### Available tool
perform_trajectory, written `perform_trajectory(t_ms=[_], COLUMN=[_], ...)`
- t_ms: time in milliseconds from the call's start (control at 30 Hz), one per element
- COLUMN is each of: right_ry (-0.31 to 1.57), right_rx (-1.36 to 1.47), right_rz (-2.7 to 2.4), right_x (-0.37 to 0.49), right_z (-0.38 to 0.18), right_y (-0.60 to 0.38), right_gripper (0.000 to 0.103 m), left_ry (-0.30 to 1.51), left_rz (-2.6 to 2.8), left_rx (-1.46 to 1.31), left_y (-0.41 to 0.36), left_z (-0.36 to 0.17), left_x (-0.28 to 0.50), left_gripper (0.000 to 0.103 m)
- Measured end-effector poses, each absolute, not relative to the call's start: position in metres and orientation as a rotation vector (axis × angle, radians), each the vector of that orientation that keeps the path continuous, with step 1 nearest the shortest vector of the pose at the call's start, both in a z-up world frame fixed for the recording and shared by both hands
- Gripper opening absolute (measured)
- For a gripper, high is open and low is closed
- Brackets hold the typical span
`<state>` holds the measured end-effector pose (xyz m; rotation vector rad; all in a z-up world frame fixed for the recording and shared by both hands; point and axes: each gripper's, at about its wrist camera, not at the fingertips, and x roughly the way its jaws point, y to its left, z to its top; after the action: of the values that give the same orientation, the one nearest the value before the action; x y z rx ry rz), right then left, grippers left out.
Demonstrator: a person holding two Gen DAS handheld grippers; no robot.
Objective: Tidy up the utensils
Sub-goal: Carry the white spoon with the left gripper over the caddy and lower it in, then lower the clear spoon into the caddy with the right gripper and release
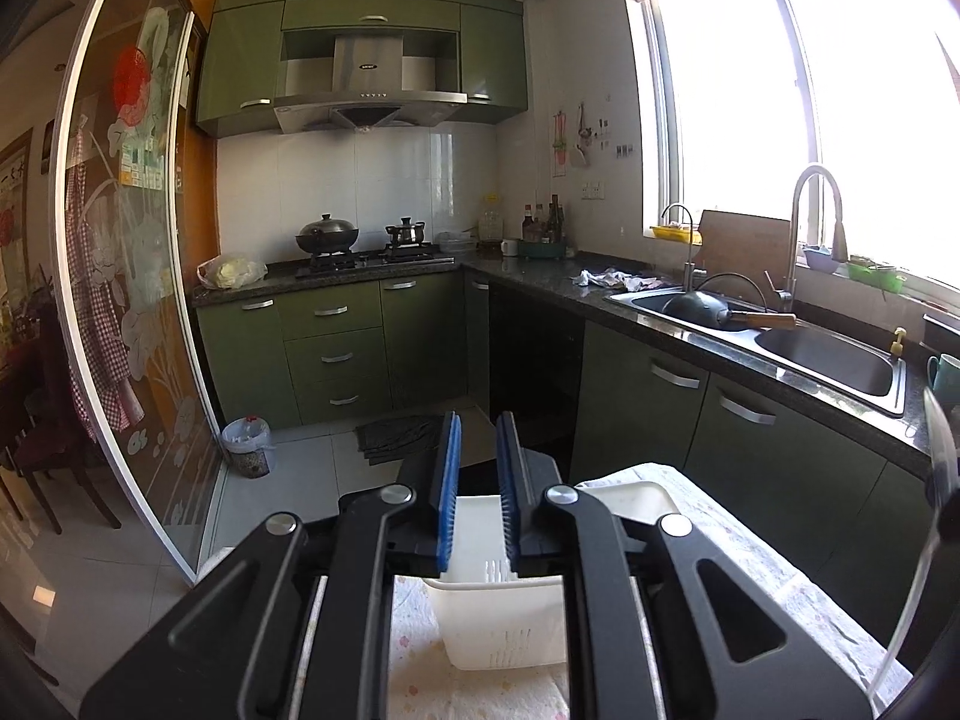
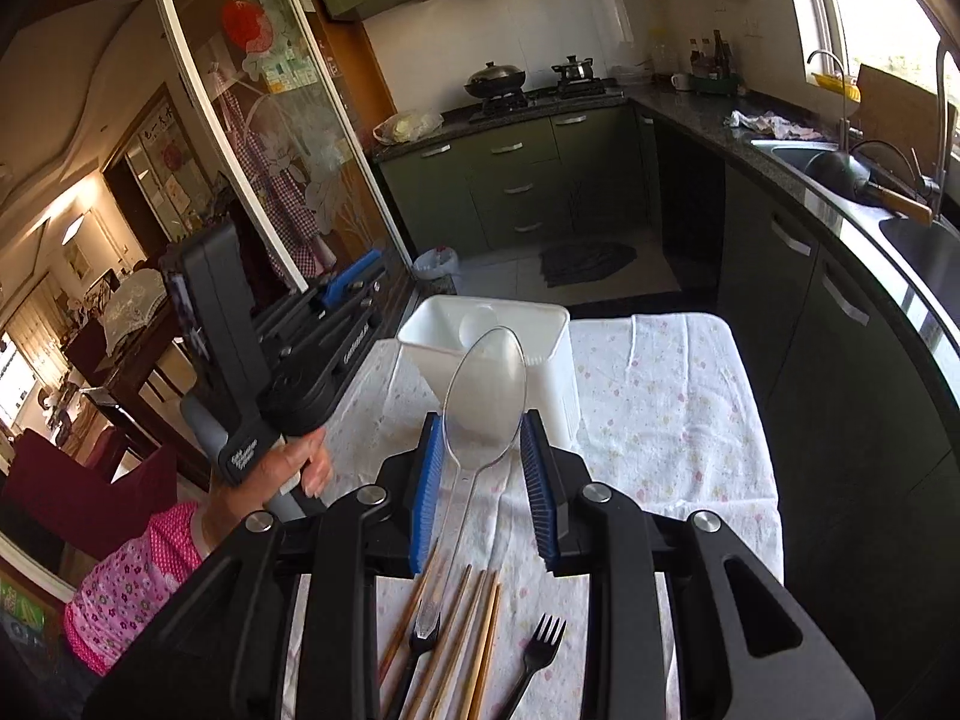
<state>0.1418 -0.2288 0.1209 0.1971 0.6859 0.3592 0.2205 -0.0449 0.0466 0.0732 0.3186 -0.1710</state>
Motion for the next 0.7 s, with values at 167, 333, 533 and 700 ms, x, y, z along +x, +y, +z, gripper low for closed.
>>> perform_trajectory(t_ms=[167, 333, 533, 700], right_ry=[0.466, 0.312, 0.302, 0.355], right_rx=[0.147, 0.036, -0.045, -0.054], right_rz=[0.241, 0.128, 0.104, 0.106], right_x=[0.169, 0.195, 0.230, 0.244], right_z=[0.163, 0.167, 0.126, 0.088], right_y=[-0.217, -0.195, -0.171, -0.164], right_gripper=[0.027, 0.027, 0.027, 0.027], left_ry=[0.319, 0.323, 0.330, 0.328], left_rz=[-0.173, -0.179, -0.192, -0.198], left_rx=[0.060, 0.037, 0.036, 0.045], left_y=[-0.036, -0.026, -0.025, -0.028], left_z=[0.055, 0.058, 0.057, 0.055], left_x=[0.211, 0.205, 0.195, 0.188], left_gripper=[0.012, 0.012, 0.012, 0.012])
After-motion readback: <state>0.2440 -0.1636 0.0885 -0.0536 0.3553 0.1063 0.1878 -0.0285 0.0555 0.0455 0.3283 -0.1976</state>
